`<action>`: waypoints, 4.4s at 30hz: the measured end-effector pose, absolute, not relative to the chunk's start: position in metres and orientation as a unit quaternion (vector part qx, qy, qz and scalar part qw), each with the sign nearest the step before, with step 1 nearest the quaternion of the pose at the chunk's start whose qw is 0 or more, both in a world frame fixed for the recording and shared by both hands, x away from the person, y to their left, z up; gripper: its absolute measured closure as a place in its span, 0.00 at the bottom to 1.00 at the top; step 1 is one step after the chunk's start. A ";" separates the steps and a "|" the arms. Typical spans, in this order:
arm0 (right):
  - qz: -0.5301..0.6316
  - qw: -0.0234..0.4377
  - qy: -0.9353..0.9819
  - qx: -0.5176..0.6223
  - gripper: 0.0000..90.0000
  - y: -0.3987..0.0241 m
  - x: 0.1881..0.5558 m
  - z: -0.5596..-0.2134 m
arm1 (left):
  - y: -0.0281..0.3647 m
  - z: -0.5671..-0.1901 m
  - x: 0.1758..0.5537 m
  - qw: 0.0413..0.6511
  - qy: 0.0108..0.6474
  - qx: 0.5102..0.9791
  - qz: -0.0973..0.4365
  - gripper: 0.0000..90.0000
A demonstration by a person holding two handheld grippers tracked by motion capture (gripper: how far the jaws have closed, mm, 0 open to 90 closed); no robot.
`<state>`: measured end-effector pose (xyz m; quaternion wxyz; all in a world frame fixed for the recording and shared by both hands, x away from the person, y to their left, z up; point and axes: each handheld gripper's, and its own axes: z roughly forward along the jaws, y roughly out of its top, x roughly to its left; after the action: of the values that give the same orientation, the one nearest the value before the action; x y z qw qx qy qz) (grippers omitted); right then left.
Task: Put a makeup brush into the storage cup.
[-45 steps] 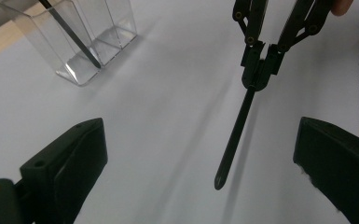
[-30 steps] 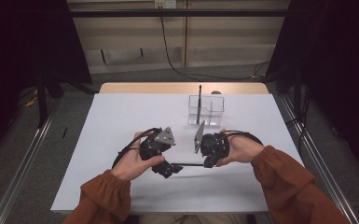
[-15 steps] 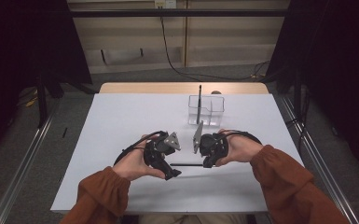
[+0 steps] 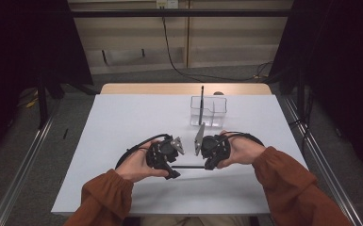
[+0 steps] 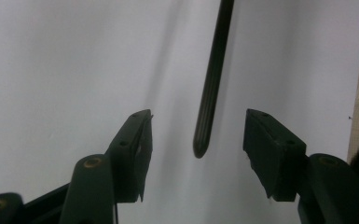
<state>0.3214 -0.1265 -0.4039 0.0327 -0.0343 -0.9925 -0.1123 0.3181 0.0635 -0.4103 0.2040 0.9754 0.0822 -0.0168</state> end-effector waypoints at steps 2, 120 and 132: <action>-0.113 0.032 -0.993 -0.032 0.93 -0.125 0.322 -0.404 | 0.063 -0.412 0.319 0.208 0.079 0.975 -0.021 0.49; -0.319 -0.019 -0.936 -0.148 0.09 -0.203 0.290 -0.426 | 0.175 -0.427 0.302 0.390 0.196 0.898 -0.050 0.93; -0.363 -0.028 -0.915 -0.174 0.09 -0.211 0.287 -0.429 | 0.172 -0.429 0.299 0.430 0.200 0.880 -0.040 0.93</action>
<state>0.2866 -0.2109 -0.4295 -0.0283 -0.1744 -0.9149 -0.3629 0.2990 0.1720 -0.4289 0.4298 0.8796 0.2001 -0.0402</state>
